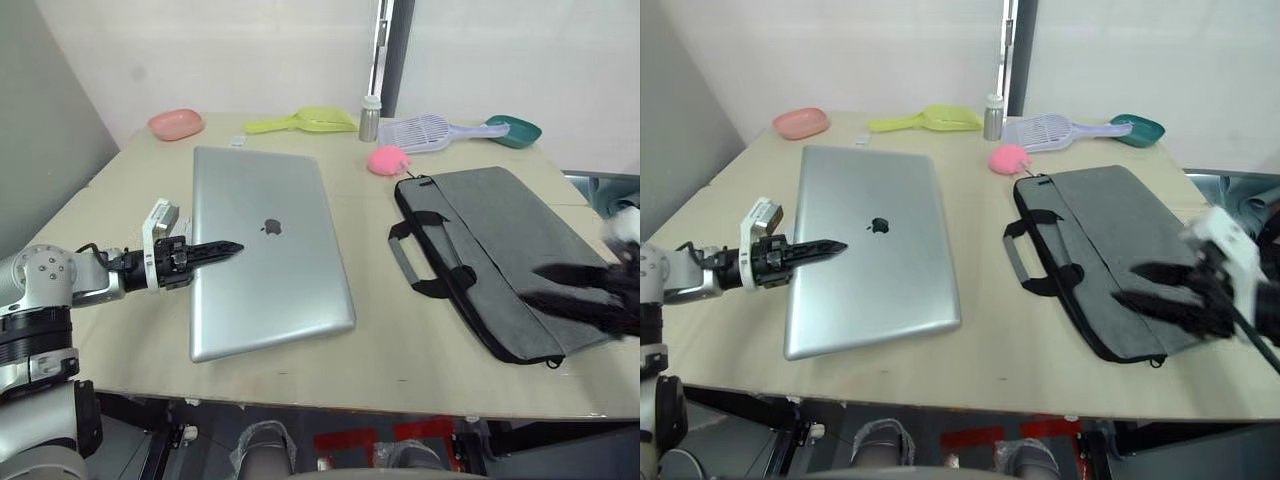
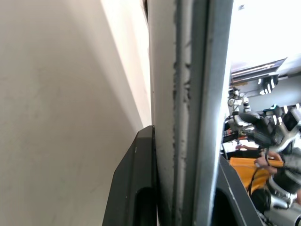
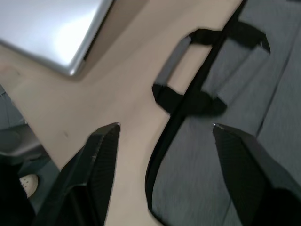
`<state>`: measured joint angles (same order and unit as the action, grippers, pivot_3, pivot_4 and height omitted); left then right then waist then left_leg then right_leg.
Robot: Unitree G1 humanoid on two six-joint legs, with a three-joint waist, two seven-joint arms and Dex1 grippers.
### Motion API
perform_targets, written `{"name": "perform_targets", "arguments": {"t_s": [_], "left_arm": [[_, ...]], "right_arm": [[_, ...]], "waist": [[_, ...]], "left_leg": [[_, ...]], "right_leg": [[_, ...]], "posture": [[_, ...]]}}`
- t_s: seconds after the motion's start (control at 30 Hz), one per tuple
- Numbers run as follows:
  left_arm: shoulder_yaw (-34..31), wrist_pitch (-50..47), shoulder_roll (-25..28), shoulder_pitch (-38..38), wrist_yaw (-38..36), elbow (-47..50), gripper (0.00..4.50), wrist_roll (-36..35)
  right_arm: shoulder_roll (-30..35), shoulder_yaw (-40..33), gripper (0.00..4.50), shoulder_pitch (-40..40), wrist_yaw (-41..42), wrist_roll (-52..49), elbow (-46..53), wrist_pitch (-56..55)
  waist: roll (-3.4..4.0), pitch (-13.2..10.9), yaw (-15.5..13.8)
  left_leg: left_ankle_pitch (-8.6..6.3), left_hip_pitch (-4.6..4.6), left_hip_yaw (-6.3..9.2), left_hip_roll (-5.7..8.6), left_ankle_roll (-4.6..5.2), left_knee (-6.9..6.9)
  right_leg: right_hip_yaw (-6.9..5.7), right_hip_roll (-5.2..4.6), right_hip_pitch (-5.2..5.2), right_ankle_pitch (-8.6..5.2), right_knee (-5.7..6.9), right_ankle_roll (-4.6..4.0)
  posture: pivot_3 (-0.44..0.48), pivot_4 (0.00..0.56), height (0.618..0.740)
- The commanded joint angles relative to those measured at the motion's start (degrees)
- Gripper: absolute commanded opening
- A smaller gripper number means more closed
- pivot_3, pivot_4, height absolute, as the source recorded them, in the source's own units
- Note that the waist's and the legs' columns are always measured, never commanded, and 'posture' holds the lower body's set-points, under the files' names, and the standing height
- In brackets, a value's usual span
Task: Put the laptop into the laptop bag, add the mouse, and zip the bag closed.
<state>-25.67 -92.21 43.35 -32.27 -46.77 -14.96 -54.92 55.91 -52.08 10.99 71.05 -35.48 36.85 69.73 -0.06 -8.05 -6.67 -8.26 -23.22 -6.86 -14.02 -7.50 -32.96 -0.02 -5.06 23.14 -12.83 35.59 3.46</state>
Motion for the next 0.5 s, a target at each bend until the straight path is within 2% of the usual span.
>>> {"name": "perform_targets", "arguments": {"t_s": [0.03,0.13,0.23,0.37,0.5], "left_arm": [[-0.8,-0.3,0.8,-2.2,0.3,-1.7,0.35,-6.5],[1.6,-0.3,1.7,-1.5,1.4,-2.2,0.35,-9.3],[3.7,-0.3,2.5,-1.2,2.5,-2.8,0.35,-12.3],[4.8,-0.3,2.3,-2.0,4.7,-2.5,0.35,-16.3],[1.9,-0.3,-0.4,-2.5,7.9,0.9,0.35,-18.0]], "right_arm": [[0.5,-11.8,4.42,6.3,3.8,-2.1,2.9,0.5],[0.7,-15.5,4.42,9.4,4.3,-4.3,3.5,0.6],[1.6,-15.1,4.42,8.5,2.0,-7.4,5.2,1.8],[1.9,-3.6,4.42,-2.1,-11.2,-10.6,6.9,7.0],[-5.0,10.4,4.42,-20.3,-27.6,-10.2,5.2,16.2]], "waist": [[0.00,0.0,0.1],[0.00,0.0,0.3],[0.00,0.0,0.4],[0.03,0.0,0.9],[0.08,0.0,1.1]], "left_leg": [[0.00,0.00,-0.01,0.00,0.01,-0.01],[-0.01,0.02,-0.02,0.00,0.03,-0.03],[-0.01,0.02,-0.02,0.01,0.04,-0.05],[0.02,0.07,-0.02,0.00,0.05,-0.10],[0.18,0.15,-0.03,0.00,-0.17,-0.18]], "right_leg": [[0.01,0.00,0.00,0.00,0.01,0.00],[0.04,-0.01,0.00,0.00,0.02,0.00],[0.04,-0.02,0.00,0.00,0.03,0.00],[0.09,0.02,0.00,0.00,0.13,0.02],[0.14,0.04,-0.01,0.01,0.31,0.03]], "posture": [[0.000,0.150,0.740],[0.000,0.150,0.740],[0.000,0.150,0.740],[0.000,0.150,0.740],[0.000,0.150,0.740]]}}
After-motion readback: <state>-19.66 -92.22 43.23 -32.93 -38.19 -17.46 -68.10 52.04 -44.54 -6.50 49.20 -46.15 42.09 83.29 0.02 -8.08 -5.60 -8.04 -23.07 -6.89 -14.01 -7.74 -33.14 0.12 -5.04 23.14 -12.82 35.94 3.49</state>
